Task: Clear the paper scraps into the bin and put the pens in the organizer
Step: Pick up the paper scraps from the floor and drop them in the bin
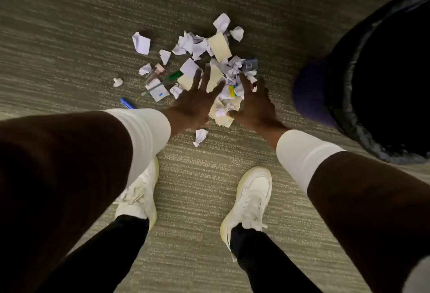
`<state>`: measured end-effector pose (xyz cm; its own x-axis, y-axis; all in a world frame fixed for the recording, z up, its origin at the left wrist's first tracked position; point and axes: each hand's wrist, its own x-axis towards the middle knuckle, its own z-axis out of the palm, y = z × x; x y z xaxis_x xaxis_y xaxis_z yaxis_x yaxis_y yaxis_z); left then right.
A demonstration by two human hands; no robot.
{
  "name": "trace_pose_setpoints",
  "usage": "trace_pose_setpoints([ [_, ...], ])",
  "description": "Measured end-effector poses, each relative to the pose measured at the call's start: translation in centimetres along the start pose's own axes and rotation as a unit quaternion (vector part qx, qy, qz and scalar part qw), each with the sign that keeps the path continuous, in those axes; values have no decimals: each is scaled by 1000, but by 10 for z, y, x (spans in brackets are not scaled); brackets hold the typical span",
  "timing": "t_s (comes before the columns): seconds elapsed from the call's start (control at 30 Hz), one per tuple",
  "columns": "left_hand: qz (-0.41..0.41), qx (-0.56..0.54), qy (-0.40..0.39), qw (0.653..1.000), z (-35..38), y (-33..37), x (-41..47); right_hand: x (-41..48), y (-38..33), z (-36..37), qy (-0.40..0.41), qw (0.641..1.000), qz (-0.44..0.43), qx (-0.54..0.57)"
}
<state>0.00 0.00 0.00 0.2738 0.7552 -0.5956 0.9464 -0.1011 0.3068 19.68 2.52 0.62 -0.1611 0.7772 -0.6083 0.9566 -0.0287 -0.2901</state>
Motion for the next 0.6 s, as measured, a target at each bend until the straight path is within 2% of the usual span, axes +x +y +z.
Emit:
trace_pose_setpoints([
  [0.07,21,21,-4,1000,8,-2,10,9,-1,7,-4,999,-26,-25],
  [0.17,1,53,17,998,19,-6,23,27,-3,19,-10,996,-52,-65],
  [0.37,-16,74,17,997,30,-24,28,40,-8,34,-19,990,-55,-127],
  [0.6,25,84,61,994,15,-28,26,35,-7,29,37,994,-56,-90],
])
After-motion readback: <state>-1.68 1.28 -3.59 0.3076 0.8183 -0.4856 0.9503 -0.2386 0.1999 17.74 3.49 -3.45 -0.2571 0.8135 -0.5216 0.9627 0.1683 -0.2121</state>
